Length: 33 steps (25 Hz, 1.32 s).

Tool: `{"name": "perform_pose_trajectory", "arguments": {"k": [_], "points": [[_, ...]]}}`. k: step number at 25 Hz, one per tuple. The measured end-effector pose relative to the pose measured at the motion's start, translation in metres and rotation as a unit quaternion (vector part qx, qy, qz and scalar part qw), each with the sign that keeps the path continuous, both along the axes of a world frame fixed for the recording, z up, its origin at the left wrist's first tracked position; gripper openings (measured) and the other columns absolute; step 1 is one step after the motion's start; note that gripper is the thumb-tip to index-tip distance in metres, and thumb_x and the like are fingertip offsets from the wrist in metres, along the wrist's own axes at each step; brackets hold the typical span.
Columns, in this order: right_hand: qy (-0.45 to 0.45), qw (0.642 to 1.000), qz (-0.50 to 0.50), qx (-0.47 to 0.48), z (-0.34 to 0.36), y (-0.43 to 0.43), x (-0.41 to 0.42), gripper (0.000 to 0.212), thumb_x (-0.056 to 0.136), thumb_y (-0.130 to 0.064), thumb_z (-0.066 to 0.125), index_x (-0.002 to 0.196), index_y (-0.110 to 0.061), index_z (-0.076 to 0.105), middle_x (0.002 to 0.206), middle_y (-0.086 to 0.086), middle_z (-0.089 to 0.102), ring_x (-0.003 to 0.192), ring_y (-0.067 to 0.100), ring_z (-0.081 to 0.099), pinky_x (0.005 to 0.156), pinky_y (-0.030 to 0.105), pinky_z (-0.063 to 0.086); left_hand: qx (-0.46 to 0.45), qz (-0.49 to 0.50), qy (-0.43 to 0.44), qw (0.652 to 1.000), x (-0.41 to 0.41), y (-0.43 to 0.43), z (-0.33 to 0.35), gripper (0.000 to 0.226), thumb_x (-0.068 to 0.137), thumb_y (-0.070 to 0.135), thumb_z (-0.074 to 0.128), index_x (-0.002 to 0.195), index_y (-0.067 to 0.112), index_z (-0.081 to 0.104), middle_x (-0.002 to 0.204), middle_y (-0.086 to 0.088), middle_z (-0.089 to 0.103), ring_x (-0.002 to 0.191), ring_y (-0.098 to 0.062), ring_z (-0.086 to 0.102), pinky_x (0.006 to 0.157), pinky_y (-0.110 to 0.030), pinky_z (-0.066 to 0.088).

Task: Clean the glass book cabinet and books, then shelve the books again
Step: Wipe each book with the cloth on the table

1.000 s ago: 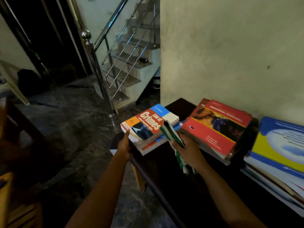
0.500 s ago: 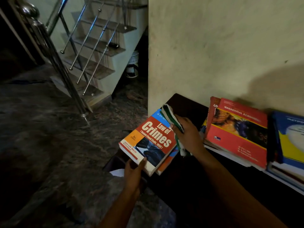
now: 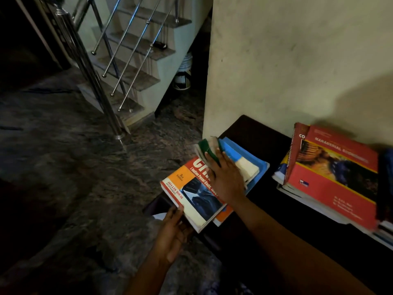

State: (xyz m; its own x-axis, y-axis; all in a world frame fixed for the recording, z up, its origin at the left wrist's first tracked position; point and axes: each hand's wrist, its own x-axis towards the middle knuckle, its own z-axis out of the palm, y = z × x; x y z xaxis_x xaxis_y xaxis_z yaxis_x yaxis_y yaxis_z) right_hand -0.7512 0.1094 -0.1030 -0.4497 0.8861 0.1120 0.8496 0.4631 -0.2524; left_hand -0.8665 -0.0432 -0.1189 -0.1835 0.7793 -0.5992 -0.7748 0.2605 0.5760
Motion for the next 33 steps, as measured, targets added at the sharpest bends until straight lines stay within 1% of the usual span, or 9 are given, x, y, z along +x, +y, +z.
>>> {"name": "perform_pose_trajectory", "arguments": {"k": [5, 13, 17, 19, 22, 25, 28, 31, 33], "points": [[-0.004, 0.998, 0.043, 0.043, 0.000, -0.061, -0.024, 0.050, 0.089, -0.041, 0.029, 0.136, -0.031, 0.043, 0.141, 0.004, 0.047, 0.129, 0.023, 0.046, 0.103, 0.040, 0.037, 0.007, 0.003, -0.032, 0.999, -0.006, 0.002, -0.008, 0.037, 0.096, 0.034, 0.043, 0.120, 0.010, 0.057, 0.098, -0.013, 0.071, 0.080, -0.024, 0.070, 0.065, -0.037, 0.059], [0.033, 0.986, 0.164, -0.012, -0.004, -0.120, -0.019, 0.053, 0.080, -0.026, 0.034, 0.128, -0.035, 0.052, 0.134, -0.006, 0.054, 0.117, 0.014, 0.056, 0.091, 0.026, 0.048, 0.018, 0.048, -0.137, 0.989, -0.013, -0.006, -0.005, 0.076, 0.088, 0.068, 0.025, 0.085, 0.011, 0.075, 0.083, -0.014, 0.072, 0.070, -0.025, 0.070, 0.056, -0.031, 0.057], [0.300, 0.948, 0.059, -0.091, 0.029, -0.116, 0.022, 0.039, 0.096, -0.013, 0.040, 0.130, -0.030, 0.046, 0.132, -0.012, 0.051, 0.121, -0.001, 0.045, 0.099, 0.009, 0.036, -0.016, 0.084, -0.044, 0.995, 0.003, 0.015, 0.003, 0.064, 0.079, 0.065, 0.055, 0.118, 0.014, 0.060, 0.115, -0.014, 0.065, 0.095, -0.028, 0.066, 0.080, -0.041, 0.053], [0.323, 0.942, -0.005, -0.092, 0.044, -0.103, 0.047, 0.042, 0.095, -0.006, 0.044, 0.128, -0.032, 0.043, 0.127, -0.016, 0.050, 0.116, -0.005, 0.047, 0.092, 0.001, 0.035, -0.002, 0.096, 0.003, 0.995, 0.012, 0.025, 0.009, 0.064, 0.071, 0.049, 0.072, 0.121, 0.012, 0.058, 0.120, -0.017, 0.063, 0.098, -0.030, 0.066, 0.080, -0.044, 0.055], [0.353, 0.932, -0.045, -0.070, 0.057, -0.083, 0.073, 0.037, 0.096, -0.010, 0.045, 0.129, -0.028, 0.048, 0.126, -0.010, 0.055, 0.115, -0.006, 0.049, 0.098, 0.012, 0.040, 0.001, 0.106, 0.081, 0.991, 0.008, 0.035, 0.025, 0.027, 0.085, 0.031, 0.065, 0.106, 0.014, 0.061, 0.103, -0.014, 0.068, 0.093, -0.031, 0.066, 0.078, -0.045, 0.055], [0.386, 0.920, -0.065, -0.020, 0.080, -0.072, 0.087, 0.040, 0.095, 0.000, 0.045, 0.125, -0.027, 0.048, 0.124, -0.019, 0.052, 0.111, -0.016, 0.046, 0.091, 0.001, 0.035, 0.084, 0.067, 0.190, 0.976, -0.005, 0.061, 0.061, 0.016, 0.085, 0.029, 0.065, 0.099, 0.023, 0.063, 0.106, -0.010, 0.069, 0.095, -0.027, 0.067, 0.086, -0.049, 0.053], [0.422, 0.902, -0.090, 0.020, 0.103, -0.065, 0.098, 0.039, 0.094, 0.002, 0.045, 0.120, -0.027, 0.045, 0.118, -0.030, 0.040, 0.108, -0.019, 0.038, 0.083, -0.008, 0.028, 0.193, 0.008, 0.459, 0.867, -0.014, 0.094, 0.103, 0.031, 0.085, 0.031, 0.067, 0.114, 0.025, 0.058, 0.114, 0.005, 0.062, 0.103, -0.015, 0.061, 0.091, -0.034, 0.048], [0.450, 0.886, -0.109, 0.030, 0.109, -0.061, 0.109, 0.038, 0.095, -0.001, 0.044, 0.119, -0.031, 0.044, 0.114, -0.034, 0.039, 0.109, -0.013, 0.040, 0.084, -0.007, 0.029, 0.303, -0.023, 0.741, 0.599, -0.026, 0.117, 0.118, 0.048, 0.082, 0.038, 0.060, 0.125, 0.017, 0.057, 0.109, 0.002, 0.065, 0.097, -0.014, 0.062, 0.078, -0.021, 0.044], [0.446, 0.889, -0.099, 0.036, 0.109, -0.062, 0.111, 0.041, 0.095, 0.000, 0.044, 0.117, -0.034, 0.043, 0.114, -0.034, 0.040, 0.110, -0.011, 0.041, 0.086, -0.006, 0.029, 0.393, -0.059, 0.817, 0.418, -0.031, 0.122, 0.094, 0.045, 0.080, 0.034, 0.051, 0.124, 0.021, 0.052, 0.110, -0.004, 0.065, 0.100, -0.018, 0.057, 0.083, -0.030, 0.048]]}}
